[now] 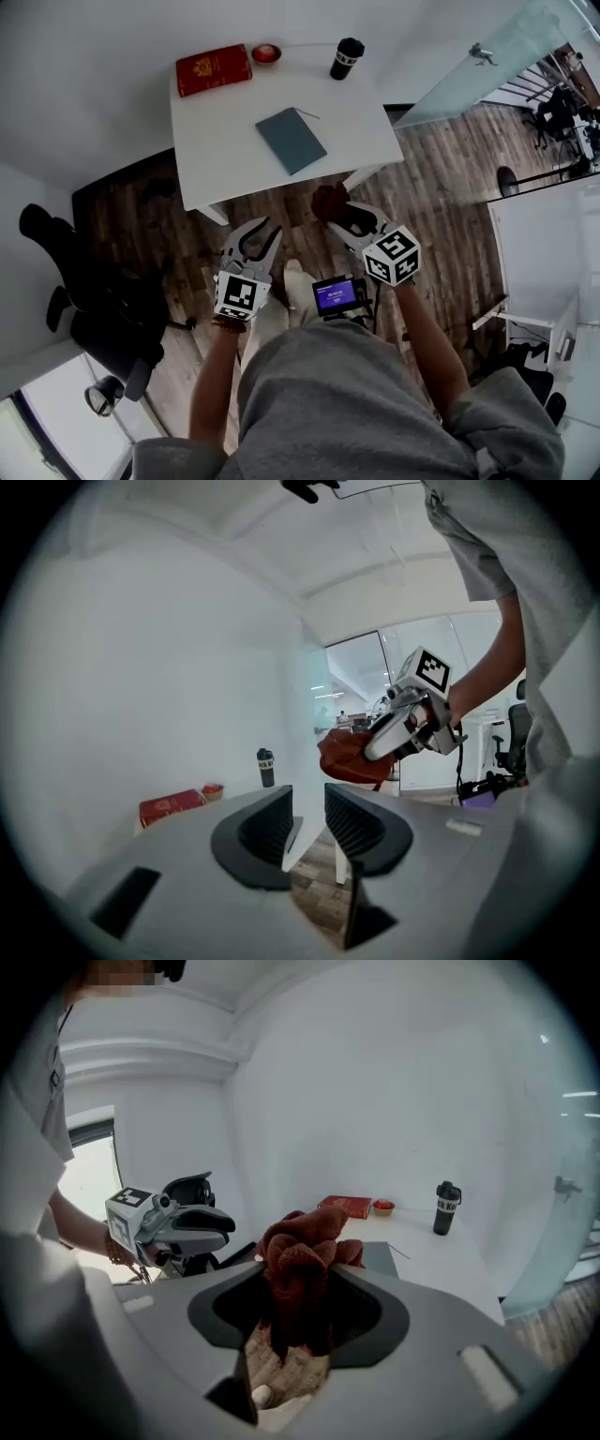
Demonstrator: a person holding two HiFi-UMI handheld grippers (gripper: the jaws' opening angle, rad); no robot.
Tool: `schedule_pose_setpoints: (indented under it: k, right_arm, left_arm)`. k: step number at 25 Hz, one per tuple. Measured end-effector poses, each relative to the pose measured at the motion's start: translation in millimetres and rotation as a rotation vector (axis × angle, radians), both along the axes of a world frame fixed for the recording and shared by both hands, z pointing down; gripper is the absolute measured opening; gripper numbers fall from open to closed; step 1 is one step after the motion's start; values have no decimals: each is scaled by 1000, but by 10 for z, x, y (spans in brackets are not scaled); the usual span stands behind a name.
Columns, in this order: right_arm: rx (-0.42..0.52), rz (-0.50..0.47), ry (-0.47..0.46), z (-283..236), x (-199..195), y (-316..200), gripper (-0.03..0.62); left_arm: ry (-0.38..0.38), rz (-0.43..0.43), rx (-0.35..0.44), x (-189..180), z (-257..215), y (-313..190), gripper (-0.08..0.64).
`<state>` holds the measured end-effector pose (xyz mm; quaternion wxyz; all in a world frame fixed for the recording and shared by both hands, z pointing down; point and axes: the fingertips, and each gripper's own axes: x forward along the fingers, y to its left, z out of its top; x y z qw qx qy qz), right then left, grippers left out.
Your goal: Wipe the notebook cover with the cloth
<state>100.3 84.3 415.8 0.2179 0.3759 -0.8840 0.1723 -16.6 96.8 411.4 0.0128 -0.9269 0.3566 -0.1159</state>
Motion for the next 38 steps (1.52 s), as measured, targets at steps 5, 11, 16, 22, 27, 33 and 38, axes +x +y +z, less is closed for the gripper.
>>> schedule_pose_setpoints:
  k: [5,11,16,22,27,33,38]
  right_arm:
    - [-6,-48,84,274,95,-539,199]
    - [-54,-118,129,748,249,-1186,200]
    - [-32,-248,262,1291,260,-1561,202]
    - [-65,-345,348,1698,200,-1727,202]
    - [-98,-369,366,1919,89,-1854,202]
    - [-66,-407,464,2057,185,-2028,202]
    - [-80,-422,463,2136,138,-2056,202]
  left_arm:
    - [-46,62,-101,114,458,-464,158]
    - [-155,83,-246,196,1044,-989,202]
    - [-196,63,-360,364,1543,-1366,213]
    - [-218,55,-487,537,2109,-1570,221]
    - [-178,25,-506,682,2343,-1808,224]
    - [-77,-19,-526,791,2283,-2040,221]
    - [-115,-9,-573,793,2529,-2056,215]
